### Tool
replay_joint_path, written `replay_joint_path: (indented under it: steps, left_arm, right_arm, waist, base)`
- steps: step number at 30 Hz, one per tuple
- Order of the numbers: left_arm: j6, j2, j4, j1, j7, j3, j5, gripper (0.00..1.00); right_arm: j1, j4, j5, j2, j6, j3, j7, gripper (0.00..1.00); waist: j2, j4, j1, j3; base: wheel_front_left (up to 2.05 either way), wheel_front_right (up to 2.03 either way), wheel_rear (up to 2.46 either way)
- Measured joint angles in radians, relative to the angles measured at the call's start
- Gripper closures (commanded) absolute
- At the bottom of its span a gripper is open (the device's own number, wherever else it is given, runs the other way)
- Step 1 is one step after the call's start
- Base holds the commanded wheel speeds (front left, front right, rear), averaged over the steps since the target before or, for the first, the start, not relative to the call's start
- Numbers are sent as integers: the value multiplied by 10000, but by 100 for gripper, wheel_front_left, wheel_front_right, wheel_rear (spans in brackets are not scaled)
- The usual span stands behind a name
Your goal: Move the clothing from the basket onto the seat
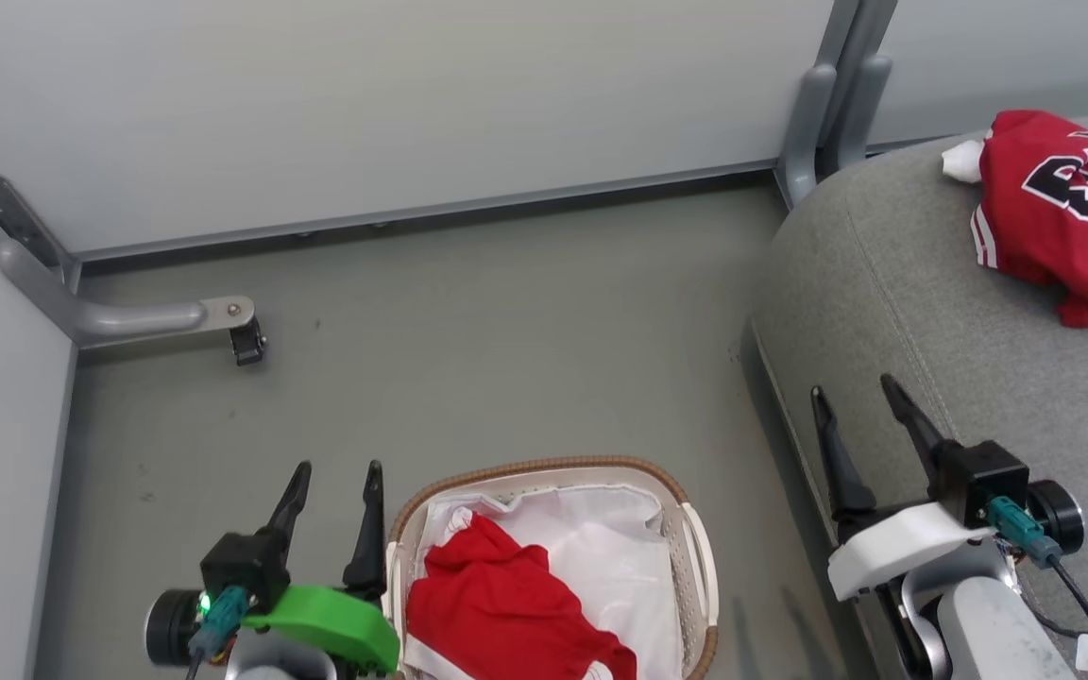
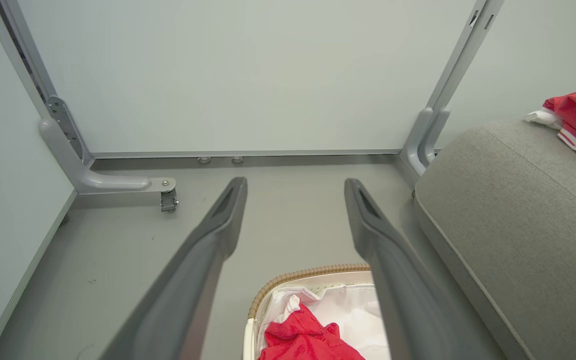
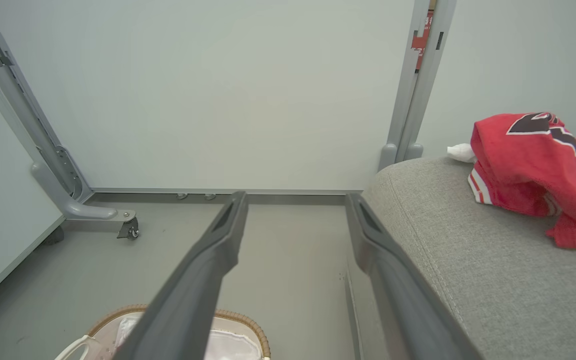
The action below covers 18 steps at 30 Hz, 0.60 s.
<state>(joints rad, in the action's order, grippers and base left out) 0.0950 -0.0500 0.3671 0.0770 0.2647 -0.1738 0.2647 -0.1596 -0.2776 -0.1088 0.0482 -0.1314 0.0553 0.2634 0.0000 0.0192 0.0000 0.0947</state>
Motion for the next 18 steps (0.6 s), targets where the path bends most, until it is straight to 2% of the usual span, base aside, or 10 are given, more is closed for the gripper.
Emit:
replay_joint_path:
  steps: [7, 18]
  left_arm:
    - [117, 6, 767, 1771, 2, -823, -892, 0]
    - [326, -196, 3517, 4821, 2, -2966, -2040, 0]
  right_arm:
    - [-802, 477, 88, 0, 0, -410, 0, 0]
    - [-2316, 1200, -301, 6, 0, -366, 0, 0]
  waist:
    - [0, -137, 0, 1061]
    - [0, -664, 2, 3318]
  base:
    - [0, 0, 0]
    - [0, 0, 0]
